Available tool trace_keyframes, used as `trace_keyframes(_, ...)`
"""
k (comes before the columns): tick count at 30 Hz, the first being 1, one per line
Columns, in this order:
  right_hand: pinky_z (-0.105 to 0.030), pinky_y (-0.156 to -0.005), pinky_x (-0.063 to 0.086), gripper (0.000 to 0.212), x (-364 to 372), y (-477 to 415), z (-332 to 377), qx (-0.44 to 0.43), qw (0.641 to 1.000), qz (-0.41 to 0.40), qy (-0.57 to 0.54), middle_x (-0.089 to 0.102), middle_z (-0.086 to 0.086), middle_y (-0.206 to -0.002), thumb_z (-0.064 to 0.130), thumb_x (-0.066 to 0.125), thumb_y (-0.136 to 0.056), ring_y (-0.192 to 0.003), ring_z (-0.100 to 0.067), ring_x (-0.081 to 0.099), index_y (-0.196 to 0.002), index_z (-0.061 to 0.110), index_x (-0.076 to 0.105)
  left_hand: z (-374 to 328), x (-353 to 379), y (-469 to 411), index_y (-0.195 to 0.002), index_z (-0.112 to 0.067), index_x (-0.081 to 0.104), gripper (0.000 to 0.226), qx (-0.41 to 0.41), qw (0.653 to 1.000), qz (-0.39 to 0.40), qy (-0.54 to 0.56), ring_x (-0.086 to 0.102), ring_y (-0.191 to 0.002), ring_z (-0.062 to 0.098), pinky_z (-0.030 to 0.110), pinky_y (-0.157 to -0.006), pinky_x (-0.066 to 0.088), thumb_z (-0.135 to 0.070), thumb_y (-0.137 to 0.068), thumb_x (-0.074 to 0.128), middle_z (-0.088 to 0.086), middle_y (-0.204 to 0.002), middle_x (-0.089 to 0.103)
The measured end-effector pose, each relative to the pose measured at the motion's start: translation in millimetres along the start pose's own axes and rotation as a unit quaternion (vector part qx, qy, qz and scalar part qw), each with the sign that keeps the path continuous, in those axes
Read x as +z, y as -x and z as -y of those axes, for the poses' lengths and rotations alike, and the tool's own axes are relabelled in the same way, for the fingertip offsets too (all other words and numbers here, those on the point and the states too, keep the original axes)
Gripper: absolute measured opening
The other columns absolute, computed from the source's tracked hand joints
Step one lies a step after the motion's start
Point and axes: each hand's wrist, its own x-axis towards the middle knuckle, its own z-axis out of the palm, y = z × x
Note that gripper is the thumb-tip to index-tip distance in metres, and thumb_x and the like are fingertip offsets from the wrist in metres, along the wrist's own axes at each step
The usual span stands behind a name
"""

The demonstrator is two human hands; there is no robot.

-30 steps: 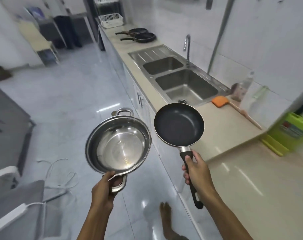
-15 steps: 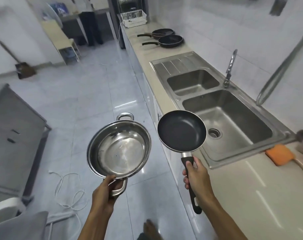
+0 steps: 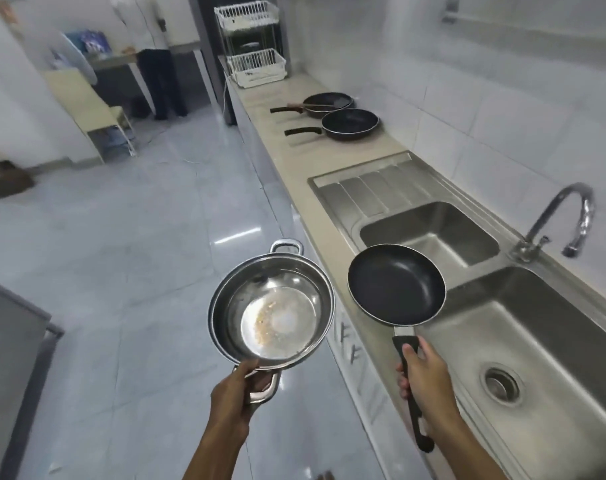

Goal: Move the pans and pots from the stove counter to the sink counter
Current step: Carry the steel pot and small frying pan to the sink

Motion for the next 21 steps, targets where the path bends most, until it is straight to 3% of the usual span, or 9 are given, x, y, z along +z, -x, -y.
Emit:
trace_keyframes(3,-0.029,-0.041,0.038,0.028,30.9,-55.2,26.0,0.000,1.000,-0.020,-0.005,0.054,0.004,-0.053,0.017,0.049,-0.102,-0.043,-0.018,0.045,-0.094,0.037,0.067,-49.4,38.1,-58.3,-0.103,0.008,0.072,0.029,-0.010,0.999,0.016,-0.026,0.078,-0.073,0.026,0.028,-0.050,0.058,-0.006,-0.077,0.075,0.024,-0.091,0.078)
trace_keyframes(6,-0.027,-0.039,0.037,0.021,58.5,-122.2,46.6,0.003,0.999,-0.040,-0.023,0.055,0.000,-0.056,0.015,0.049,-0.103,-0.040,-0.018,0.043,-0.098,0.027,0.065,-95.2,86.5,-125.9,-0.108,0.010,0.070,0.032,-0.020,0.997,0.065,-0.039,0.079,-0.080,0.027,0.029,-0.053,0.059,-0.003,-0.078,0.073,0.025,-0.096,0.078)
trace_keyframes(11,-0.028,-0.039,0.037,0.024,104.2,-246.6,80.9,0.011,0.995,-0.091,-0.046,0.056,0.000,-0.057,0.015,0.049,-0.103,-0.042,-0.018,0.043,-0.106,0.034,0.064,-158.7,184.9,-248.1,-0.104,0.009,0.071,0.029,-0.037,0.991,0.105,-0.072,0.079,-0.081,0.028,0.028,-0.053,0.059,-0.004,-0.078,0.073,0.026,-0.092,0.078)
trace_keyframes(14,-0.028,-0.040,0.036,0.022,129.3,-312.2,109.8,0.034,0.988,-0.131,-0.068,0.057,0.000,-0.056,0.015,0.050,-0.102,-0.042,-0.017,0.044,-0.099,0.030,0.065,-198.2,246.7,-314.5,-0.100,0.007,0.071,0.027,-0.054,0.986,0.120,-0.100,0.079,-0.081,0.028,0.030,-0.055,0.061,-0.005,-0.076,0.074,0.026,-0.091,0.078)
trace_keyframes(19,-0.028,-0.036,0.036,0.014,160.2,-394.8,154.4,0.040,0.977,-0.190,-0.083,0.056,-0.001,-0.055,0.010,0.048,-0.103,-0.039,-0.015,0.043,-0.100,0.014,0.061,-267.0,341.1,-411.9,-0.104,0.010,0.070,0.036,-0.082,0.969,0.179,-0.148,0.078,-0.081,0.028,0.038,-0.075,0.063,-0.006,-0.073,0.078,0.026,-0.089,0.077)
trace_keyframes(21,-0.029,-0.038,0.035,0.014,168.2,-424.0,163.7,0.053,0.971,-0.218,-0.084,0.057,-0.005,-0.059,0.009,0.049,-0.103,-0.040,-0.018,0.043,-0.099,0.014,0.061,-285.1,378.5,-444.5,-0.098,0.009,0.070,0.030,-0.090,0.962,0.192,-0.173,0.077,-0.075,0.027,0.037,-0.069,0.063,-0.005,-0.073,0.078,0.025,-0.083,0.076)
